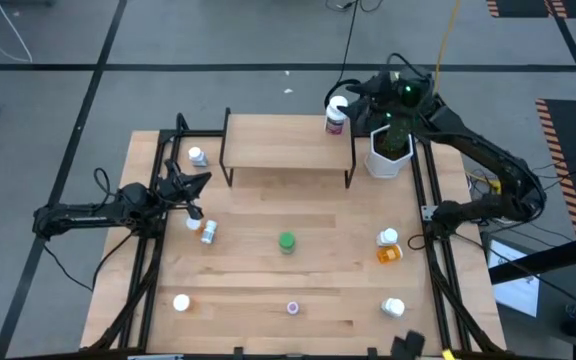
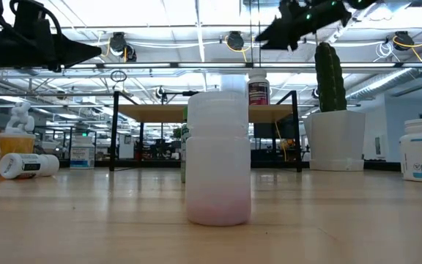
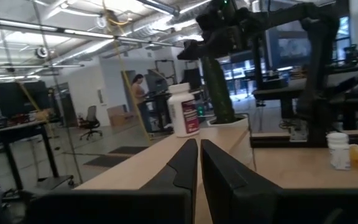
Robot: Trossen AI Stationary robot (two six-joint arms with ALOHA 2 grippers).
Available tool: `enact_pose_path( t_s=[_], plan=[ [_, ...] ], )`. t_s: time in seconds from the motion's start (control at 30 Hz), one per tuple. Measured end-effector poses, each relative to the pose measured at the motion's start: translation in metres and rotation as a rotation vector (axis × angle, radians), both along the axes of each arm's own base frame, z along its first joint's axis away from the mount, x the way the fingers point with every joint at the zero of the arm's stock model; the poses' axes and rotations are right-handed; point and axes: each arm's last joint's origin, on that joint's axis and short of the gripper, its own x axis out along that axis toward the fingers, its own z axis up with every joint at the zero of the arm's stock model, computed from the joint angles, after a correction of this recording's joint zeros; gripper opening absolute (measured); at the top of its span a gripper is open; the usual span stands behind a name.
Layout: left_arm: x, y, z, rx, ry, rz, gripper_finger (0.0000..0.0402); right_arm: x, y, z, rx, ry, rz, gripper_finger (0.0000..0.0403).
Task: Pick and place medicine bottles onto shelf by color
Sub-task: Put the green pill bottle on the shelf
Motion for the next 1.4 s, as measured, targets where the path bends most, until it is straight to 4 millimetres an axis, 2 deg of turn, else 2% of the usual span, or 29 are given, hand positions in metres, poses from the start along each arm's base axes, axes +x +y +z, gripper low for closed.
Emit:
enact_pose_path(
  t_s=[0.2, 0.33, 0.43, 0.57, 0.67, 0.73, 0.97, 1.1, 1.2, 1.4],
  plan=[
    [0.001, -0.001, 0.000, -0.007, -0.005, -0.044, 0.0024, 0.008, 0.053, -0.010, -0.048, 0.059, 0.089, 0.0300],
    [0.003, -0.002, 0.000, -0.011, -0.009, -0.073, 0.0054, 0.009, 0.090, -0.026, -0.016, 0.062, 0.151, 0.0295],
    [0.007, -0.002, 0.001, -0.011, -0.012, -0.080, 0.0091, 0.012, 0.114, -0.045, 0.039, 0.055, 0.197, 0.0295],
    [0.013, -0.003, 0.000, 0.020, 0.005, -0.152, 0.0139, 0.019, 0.146, -0.081, 0.036, 0.072, 0.206, 0.0295],
    [0.020, -0.004, 0.001, 0.038, 0.000, -0.188, 0.0162, 0.023, 0.169, -0.111, -0.009, 0.108, 0.199, 0.0295],
    [0.025, -0.003, 0.000, 0.025, -0.001, -0.198, 0.0170, 0.024, 0.181, -0.124, -0.027, 0.092, 0.211, 0.0295],
    [0.056, -0.006, 0.004, -0.016, 0.129, -0.243, 0.0175, 0.029, 0.206, -0.149, 0.071, -0.043, 0.235, 0.0295],
    [0.080, -0.007, 0.008, -0.028, 0.200, -0.258, 0.0175, 0.045, 0.214, -0.170, 0.095, -0.018, 0.261, 0.0295],
    [0.096, -0.007, 0.005, -0.037, 0.272, -0.258, 0.0175, 0.060, 0.222, -0.184, 0.098, -0.065, 0.294, 0.0295],
    [0.118, -0.004, -0.003, -0.029, 0.372, -0.235, 0.0175, 0.090, 0.233, -0.207, 0.143, -0.075, 0.398, 0.0295]
  ],
)
